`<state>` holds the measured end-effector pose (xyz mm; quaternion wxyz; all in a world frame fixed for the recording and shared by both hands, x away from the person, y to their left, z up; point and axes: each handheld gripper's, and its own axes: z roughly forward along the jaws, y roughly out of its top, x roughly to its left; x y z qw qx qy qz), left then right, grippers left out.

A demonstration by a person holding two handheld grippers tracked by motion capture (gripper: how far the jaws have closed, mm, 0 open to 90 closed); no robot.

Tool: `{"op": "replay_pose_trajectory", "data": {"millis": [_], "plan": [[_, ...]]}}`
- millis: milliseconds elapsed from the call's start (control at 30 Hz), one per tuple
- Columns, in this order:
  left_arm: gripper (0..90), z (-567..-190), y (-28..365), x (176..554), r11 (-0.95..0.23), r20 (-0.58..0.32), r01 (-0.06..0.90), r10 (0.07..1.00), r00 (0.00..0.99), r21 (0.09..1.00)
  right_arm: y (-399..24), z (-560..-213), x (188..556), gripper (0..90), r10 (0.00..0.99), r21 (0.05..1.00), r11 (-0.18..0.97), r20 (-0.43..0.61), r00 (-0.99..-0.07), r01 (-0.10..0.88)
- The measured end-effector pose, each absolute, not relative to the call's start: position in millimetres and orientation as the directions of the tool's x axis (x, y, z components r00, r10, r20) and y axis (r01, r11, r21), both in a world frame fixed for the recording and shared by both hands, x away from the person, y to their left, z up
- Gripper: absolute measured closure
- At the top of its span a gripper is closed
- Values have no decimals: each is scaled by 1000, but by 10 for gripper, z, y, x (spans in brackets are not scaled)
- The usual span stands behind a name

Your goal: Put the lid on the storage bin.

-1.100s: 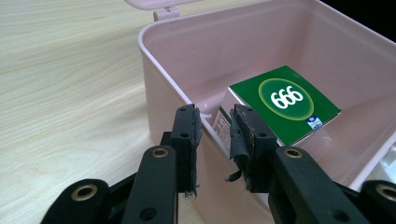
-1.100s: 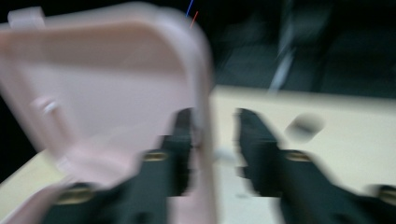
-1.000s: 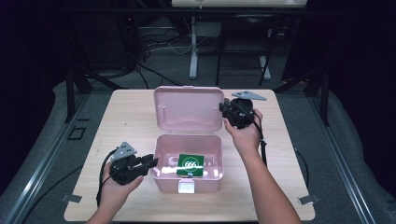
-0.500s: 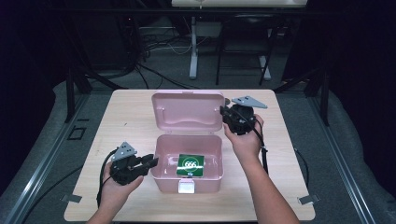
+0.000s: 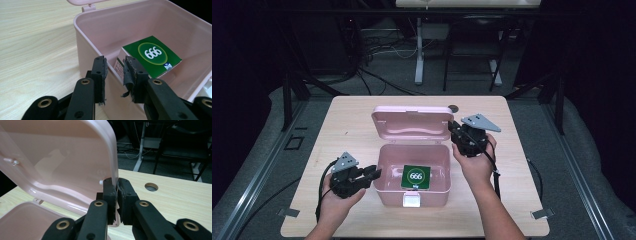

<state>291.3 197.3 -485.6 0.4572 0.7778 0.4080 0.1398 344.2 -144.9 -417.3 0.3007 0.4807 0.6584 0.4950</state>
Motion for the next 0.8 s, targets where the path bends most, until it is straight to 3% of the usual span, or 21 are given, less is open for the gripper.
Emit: {"op": "replay_pose_trajectory", "data": {"millis": [367,800], "plan": [[655,-4801,2002,2952,-228,-160,491,761,628,841,-1434,-4217,3307,847,931,950,79,38,-362,302],[585,-4383,1988,3114,-203,-92,397,788,609,895,-1440,-4260,3231,839,929,956,80,31,-369,282]]}}
